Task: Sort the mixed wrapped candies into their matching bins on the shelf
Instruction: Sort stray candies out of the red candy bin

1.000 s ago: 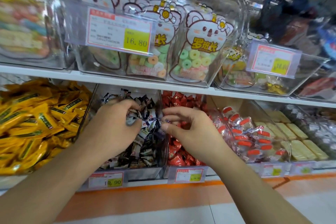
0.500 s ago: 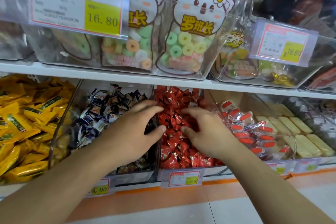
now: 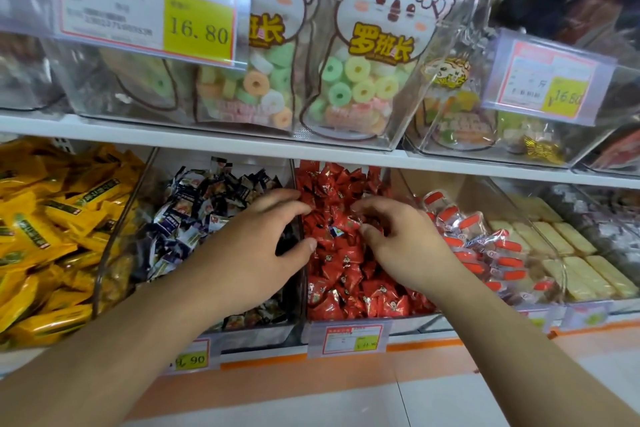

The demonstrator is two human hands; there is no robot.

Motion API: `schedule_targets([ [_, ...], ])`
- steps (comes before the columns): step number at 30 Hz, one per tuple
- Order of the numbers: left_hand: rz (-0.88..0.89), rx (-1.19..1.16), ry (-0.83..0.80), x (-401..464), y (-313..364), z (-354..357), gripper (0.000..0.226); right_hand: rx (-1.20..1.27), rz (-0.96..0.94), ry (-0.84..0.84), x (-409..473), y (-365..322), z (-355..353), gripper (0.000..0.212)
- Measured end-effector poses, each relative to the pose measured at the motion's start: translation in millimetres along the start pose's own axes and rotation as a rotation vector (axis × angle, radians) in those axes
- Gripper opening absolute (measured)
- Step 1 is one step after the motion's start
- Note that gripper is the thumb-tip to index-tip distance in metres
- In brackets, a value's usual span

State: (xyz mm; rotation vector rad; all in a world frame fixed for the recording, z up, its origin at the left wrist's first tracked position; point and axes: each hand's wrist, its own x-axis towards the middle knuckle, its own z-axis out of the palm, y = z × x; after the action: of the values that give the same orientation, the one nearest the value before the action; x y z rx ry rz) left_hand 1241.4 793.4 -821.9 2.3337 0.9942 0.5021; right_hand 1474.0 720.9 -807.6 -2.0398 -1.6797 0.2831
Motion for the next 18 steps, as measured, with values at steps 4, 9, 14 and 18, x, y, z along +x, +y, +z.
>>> schedule_targets([
  [4,-0.004,-0.009,-0.003,-1.4,0.7,-0.4,0.055,-0.052,0.034,-0.097,0.1,-2.1,2.8,0.026],
  [9,-0.006,-0.022,-0.008,-0.9,0.8,-0.8,0.056,0.044,-0.018,-0.120,-0.3,-4.3,-2.2,0.007],
  [14,-0.002,-0.014,-0.001,-0.8,1.9,0.0,0.056,0.073,0.035,-0.159,0.7,-5.5,-6.4,0.009],
  [18,-0.003,-0.015,0.002,-1.0,1.7,0.6,0.056,0.028,0.005,0.060,7.9,-2.9,0.5,0.013],
])
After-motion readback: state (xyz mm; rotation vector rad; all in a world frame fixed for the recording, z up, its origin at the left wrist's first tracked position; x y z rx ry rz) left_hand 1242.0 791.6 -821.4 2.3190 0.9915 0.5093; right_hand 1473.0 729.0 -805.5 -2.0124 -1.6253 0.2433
